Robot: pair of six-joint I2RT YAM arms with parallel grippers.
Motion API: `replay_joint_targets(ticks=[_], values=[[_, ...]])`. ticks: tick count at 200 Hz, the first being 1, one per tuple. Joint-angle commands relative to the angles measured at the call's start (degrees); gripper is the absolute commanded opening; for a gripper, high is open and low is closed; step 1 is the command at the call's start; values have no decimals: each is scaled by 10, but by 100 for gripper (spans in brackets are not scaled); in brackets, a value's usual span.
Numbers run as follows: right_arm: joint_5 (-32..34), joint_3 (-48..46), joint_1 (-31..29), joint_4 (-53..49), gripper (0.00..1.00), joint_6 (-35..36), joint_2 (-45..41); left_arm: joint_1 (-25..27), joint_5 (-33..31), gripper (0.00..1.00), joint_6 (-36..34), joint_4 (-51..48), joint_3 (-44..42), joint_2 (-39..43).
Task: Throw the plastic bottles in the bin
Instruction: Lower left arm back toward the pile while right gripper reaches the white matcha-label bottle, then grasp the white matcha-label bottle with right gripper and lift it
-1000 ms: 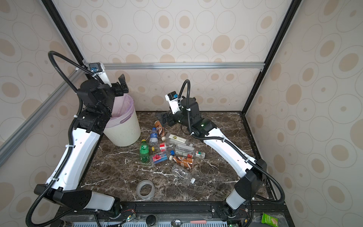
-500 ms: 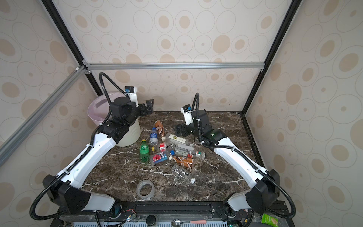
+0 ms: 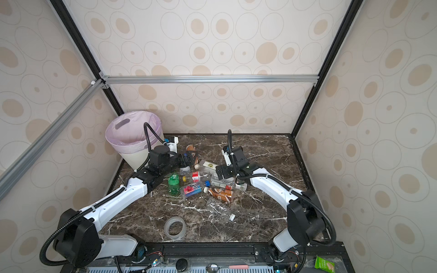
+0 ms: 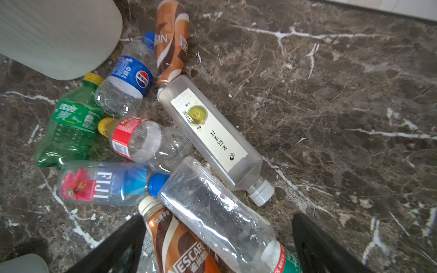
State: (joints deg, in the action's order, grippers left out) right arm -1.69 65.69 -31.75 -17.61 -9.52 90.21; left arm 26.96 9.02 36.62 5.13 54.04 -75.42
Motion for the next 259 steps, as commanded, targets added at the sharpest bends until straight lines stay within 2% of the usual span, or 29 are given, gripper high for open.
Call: replay_joint_targets(ticks=[1, 33, 122, 186, 259], values=[[-14, 57, 1, -9, 98, 11, 59, 1, 23, 99, 29, 33, -9, 31], [-4, 126, 2, -37, 95, 19, 142, 0, 23, 99, 19, 25, -20, 34], [8, 203, 1, -68, 89, 23, 248, -5, 34, 99, 6, 29, -22, 11], [31, 222, 12, -73, 89, 16, 285, -16, 47, 99, 10, 35, -23, -2], [37, 208, 56, -63, 80, -8, 284, -16, 45, 99, 10, 34, -24, -9]])
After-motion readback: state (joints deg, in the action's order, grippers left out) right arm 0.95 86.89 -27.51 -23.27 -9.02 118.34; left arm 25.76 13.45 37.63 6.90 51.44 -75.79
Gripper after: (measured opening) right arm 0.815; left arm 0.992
